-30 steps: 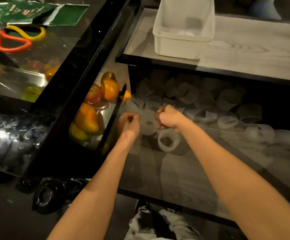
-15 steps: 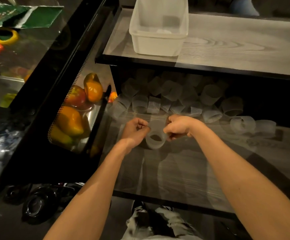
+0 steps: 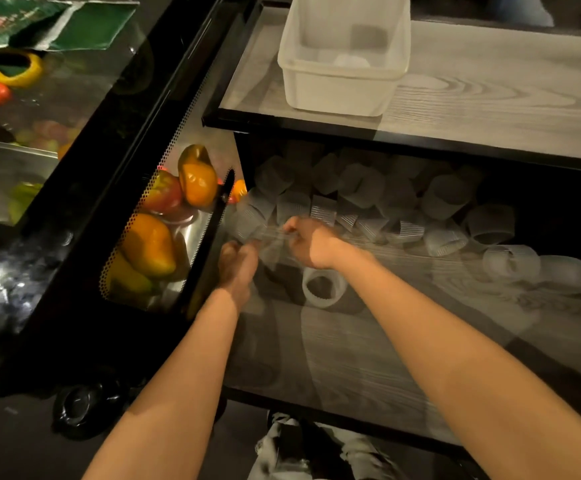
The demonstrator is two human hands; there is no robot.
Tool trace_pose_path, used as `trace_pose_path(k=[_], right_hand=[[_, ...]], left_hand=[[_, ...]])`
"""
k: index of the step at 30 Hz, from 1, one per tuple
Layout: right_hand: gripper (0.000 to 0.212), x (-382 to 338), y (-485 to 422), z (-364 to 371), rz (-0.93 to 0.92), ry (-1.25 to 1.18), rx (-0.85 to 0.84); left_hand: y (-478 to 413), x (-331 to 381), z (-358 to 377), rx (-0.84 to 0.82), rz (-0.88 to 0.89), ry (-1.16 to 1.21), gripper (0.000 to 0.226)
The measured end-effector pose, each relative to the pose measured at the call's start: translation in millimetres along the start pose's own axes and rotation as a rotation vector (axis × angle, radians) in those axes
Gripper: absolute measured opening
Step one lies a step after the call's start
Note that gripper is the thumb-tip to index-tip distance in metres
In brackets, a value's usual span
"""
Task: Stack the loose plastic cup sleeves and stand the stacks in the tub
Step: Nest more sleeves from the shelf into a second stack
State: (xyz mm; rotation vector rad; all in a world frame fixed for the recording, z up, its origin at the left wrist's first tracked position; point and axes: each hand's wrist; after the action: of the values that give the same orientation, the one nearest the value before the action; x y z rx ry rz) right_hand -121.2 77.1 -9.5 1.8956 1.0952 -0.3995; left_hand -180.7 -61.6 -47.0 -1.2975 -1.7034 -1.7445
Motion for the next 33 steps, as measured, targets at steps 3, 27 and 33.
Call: trace_pose_path(k=[3,27,33], right_hand=[[0.04,-18.5,-11.3,10.3,-0.07,0.088,-0.064],[0.074,-1.3,1.0,-22.0,0.02,-0.536,0.164],[0.094,31.5,61.6,-45.3,-0.019,-0.246,0.075]], left_hand=[[-48.1,-21.4,-7.0,0.0,-0.038,0.044,0.071],[19.3,26.1,13.7,-0.231,-0.027,0.407,0.025],[38.9,20.4,13.0,-0.455,0.126,0.199,0.011]])
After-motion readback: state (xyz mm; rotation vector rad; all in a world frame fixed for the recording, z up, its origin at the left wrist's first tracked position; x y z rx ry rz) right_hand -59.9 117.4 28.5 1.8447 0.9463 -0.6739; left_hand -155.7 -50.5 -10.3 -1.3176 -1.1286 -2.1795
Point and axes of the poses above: each hand's wrist, its own y-axis away from the middle knuckle, its own z-axis out of the palm, x = y × z, and after that the axes turned 7 degrees about -x, right-handed
